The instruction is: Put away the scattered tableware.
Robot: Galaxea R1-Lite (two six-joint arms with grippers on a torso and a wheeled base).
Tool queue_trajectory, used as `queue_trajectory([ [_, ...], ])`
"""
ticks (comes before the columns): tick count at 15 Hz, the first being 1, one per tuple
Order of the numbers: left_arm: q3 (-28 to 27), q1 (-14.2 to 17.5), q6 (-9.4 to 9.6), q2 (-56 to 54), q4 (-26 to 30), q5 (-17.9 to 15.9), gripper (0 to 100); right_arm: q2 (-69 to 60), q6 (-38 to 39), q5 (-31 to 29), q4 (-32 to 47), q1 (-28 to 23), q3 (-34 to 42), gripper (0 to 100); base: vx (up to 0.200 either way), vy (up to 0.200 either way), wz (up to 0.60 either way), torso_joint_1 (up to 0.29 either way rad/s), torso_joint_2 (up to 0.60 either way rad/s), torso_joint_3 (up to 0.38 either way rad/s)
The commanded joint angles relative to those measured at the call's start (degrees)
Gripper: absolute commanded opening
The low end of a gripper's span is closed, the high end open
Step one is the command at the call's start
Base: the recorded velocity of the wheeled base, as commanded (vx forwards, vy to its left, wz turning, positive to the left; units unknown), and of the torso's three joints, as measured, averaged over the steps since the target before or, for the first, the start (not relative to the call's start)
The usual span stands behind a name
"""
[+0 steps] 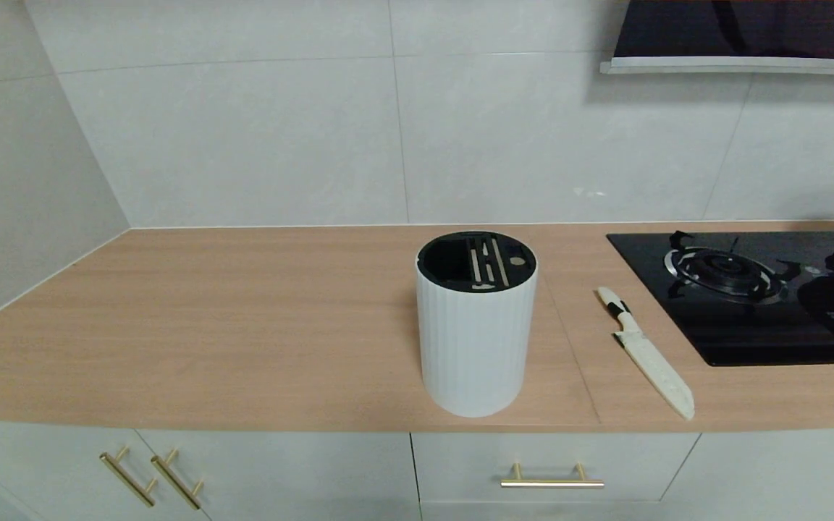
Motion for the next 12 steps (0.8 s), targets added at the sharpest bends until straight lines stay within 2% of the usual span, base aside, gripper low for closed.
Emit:
queue_trajectory([
  [1,0.0,0.0,-0.01,0.1,0.0,0.0,100,0.1,0.0,0.0,0.0,0.0,0.0,100,0.0,0.0,0.0,0.251,-0.55,-0.305],
  [8,0.0,0.0,-0.01,0.1,0.0,0.0,100,0.1,0.1,0.0,0.0,0.0,-0.1,100,0.0,0.0,0.0,0.271,-0.58,-0.306],
  [12,0.0,0.0,-0.01,0.1,0.0,0.0,100,0.1,0.0,0.0,0.0,0.0,0.0,100,0.0,0.0,0.0,0.217,-0.43,-0.231],
])
